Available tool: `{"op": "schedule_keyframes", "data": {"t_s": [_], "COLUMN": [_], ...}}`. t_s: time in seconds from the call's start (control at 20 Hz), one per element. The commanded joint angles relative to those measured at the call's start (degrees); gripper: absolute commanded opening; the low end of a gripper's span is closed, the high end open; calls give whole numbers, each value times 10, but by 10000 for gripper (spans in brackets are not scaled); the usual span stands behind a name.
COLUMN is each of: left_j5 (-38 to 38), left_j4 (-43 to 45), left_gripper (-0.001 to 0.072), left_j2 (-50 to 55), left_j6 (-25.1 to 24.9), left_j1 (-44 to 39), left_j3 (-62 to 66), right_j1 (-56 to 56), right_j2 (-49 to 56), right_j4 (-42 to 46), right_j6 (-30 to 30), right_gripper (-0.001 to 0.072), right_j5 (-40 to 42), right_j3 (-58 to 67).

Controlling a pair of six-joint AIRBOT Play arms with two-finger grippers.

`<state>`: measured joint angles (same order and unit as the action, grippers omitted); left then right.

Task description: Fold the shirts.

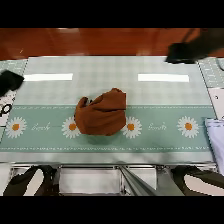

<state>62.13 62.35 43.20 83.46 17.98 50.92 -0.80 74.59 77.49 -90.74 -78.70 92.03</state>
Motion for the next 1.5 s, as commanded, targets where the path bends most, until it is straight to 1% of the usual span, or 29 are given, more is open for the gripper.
{"op": "schedule_keyframes", "data": {"t_s": [0.0,0.1,0.15,0.2,0.25,0.35,0.45,0.55,0.65,0.7,0.75,0.8,0.9,1.0,1.15,1.3,1.45], "left_j5": [83,84,88,90,86,54,-7,-59,-94,-102,-98,-91,-56,-21,15,31,26], "left_j4": [-117,-193,-226,-246,-247,-259,-279,-302,-324,-322,-314,-307,-289,-276,-277,-276,-276], "left_gripper": [507,507,508,507,507,507,507,508,507,477,98,15,15,14,15,15,15], "left_j2": [24,56,73,94,120,169,208,236,257,267,274,275,268,256,248,251,251], "left_j6": [-44,-92,-121,-160,-172,-174,-175,-174,-174,-175,-175,-186,-189,-189,-189,-189,-189], "left_j1": [-20,-38,-45,-59,-81,-131,-191,-242,-280,-292,-293,-288,-258,-210,-152,-144,-141], "left_j3": [-160,-243,-265,-276,-279,-274,-265,-248,-223,-204,-187,-170,-134,-104,-85,-84,-84], "right_j1": [114,115,115,115,115,115,115,115,109,101,90,75,33,-10,-49,-90,-139], "right_j2": [-82,-100,-101,-101,-101,-101,-101,-101,-100,-96,-87,-73,-44,-13,54,115,143], "right_j4": [-86,-165,-185,-186,-184,-185,-186,-184,-184,-184,-184,-184,-195,-218,-291,-306,-313], "right_j6": [12,68,87,89,90,93,96,96,96,96,96,96,93,93,97,103,113], "right_gripper": [408,408,408,408,408,408,408,408,408,407,407,407,407,407,407,407,407], "right_j5": [64,105,113,123,133,138,137,137,141,143,143,142,144,176,202,179,167], "right_j3": [-199,-336,-383,-418,-438,-454,-454,-454,-454,-454,-454,-454,-454,-454,-422,-366,-355]}}
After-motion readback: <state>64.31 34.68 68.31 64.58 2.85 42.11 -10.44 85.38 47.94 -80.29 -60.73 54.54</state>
